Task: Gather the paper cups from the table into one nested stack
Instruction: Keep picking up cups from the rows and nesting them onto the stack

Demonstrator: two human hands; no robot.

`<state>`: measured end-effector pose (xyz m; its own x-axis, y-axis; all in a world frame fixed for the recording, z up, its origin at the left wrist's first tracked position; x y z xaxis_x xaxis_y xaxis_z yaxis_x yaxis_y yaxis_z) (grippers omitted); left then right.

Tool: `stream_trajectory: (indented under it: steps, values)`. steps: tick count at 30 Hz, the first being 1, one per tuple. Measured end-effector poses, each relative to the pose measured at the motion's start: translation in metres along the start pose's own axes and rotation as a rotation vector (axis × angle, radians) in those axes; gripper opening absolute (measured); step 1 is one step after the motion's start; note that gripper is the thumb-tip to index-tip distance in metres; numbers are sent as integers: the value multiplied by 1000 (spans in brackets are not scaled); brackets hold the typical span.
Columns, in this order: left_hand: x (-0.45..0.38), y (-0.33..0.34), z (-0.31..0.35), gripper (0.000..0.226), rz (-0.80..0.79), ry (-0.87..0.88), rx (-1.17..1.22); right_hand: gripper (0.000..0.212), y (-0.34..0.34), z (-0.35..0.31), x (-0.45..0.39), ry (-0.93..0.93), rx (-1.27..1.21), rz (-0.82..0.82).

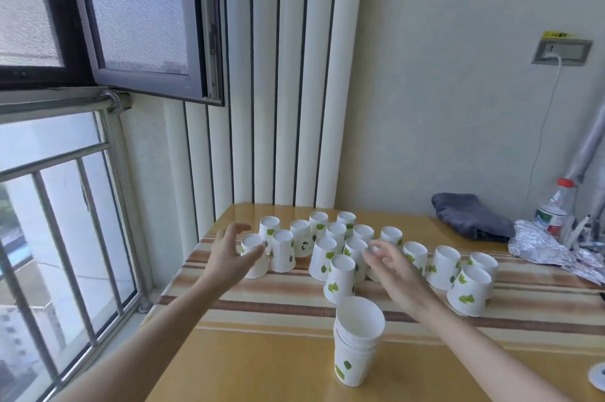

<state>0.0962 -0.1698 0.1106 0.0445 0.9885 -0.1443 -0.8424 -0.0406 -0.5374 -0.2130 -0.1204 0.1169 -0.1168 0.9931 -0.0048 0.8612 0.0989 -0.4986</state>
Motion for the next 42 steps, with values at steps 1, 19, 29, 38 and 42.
stream_trajectory:
  steps: [1,19,29,38,42]
  values:
    - [-9,0,-3,56,-12,-28,-68,58,-3,0,-15,33,101,37]
    - [-84,43,-47,64,-192,-110,-616,89,51,24,-100,223,931,-35]
    - [-22,1,-25,64,-7,-322,246,43,-48,33,-20,345,-422,83]
    - [59,94,90,63,-377,-62,788,24,-52,61,75,396,-919,153]
    - [74,118,95,100,-447,60,559,37,-59,70,102,340,-899,201]
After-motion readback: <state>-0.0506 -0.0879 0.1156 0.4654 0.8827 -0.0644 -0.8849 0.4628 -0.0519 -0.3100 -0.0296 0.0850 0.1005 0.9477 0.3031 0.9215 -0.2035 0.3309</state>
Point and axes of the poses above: each hand's wrist, its own x-axis away from the middle knuckle, its own y-axis out of the palm, z = x × y, the point moved 8 cm from there along -x, towards the middle knuckle, and after that the axes turned 9 degrees about -z, right-handed, at the moved point
